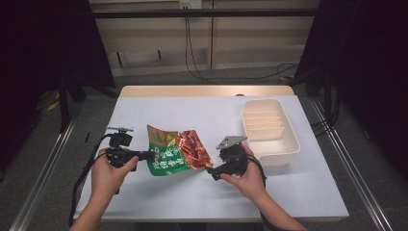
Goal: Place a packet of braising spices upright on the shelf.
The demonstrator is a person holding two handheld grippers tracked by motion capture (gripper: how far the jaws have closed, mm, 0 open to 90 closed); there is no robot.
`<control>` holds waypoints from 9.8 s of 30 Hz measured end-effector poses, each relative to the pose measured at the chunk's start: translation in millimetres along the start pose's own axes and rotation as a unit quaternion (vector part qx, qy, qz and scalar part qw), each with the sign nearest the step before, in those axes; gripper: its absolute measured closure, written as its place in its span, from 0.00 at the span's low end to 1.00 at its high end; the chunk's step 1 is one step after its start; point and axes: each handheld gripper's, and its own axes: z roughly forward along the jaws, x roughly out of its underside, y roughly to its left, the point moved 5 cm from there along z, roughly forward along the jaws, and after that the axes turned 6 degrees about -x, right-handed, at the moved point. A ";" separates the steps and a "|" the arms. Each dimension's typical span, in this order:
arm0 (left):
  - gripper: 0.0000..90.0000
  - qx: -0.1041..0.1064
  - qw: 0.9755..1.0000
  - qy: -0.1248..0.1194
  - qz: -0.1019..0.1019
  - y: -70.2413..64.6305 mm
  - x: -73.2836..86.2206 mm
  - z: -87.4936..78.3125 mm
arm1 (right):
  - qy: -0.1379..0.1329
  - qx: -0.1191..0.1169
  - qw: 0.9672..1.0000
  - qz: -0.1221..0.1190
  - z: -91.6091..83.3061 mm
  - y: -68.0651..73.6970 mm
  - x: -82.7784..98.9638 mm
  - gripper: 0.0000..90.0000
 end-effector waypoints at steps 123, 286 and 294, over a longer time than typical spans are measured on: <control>0.99 0.058 0.961 0.081 0.259 -112.0 -116.4 -7.0 | 0.106 -0.153 0.957 -0.222 -48.8 -25.5 -147.3 0.48; 0.03 -0.034 0.987 -0.008 0.160 13.4 -32.3 24.9 | 0.314 -0.093 0.940 -0.100 -114.7 -67.4 -179.5 1.00; 0.00 -0.017 0.986 0.004 0.168 16.8 -24.7 26.8 | 0.309 -0.081 0.943 -0.095 -125.5 -79.9 -177.9 1.00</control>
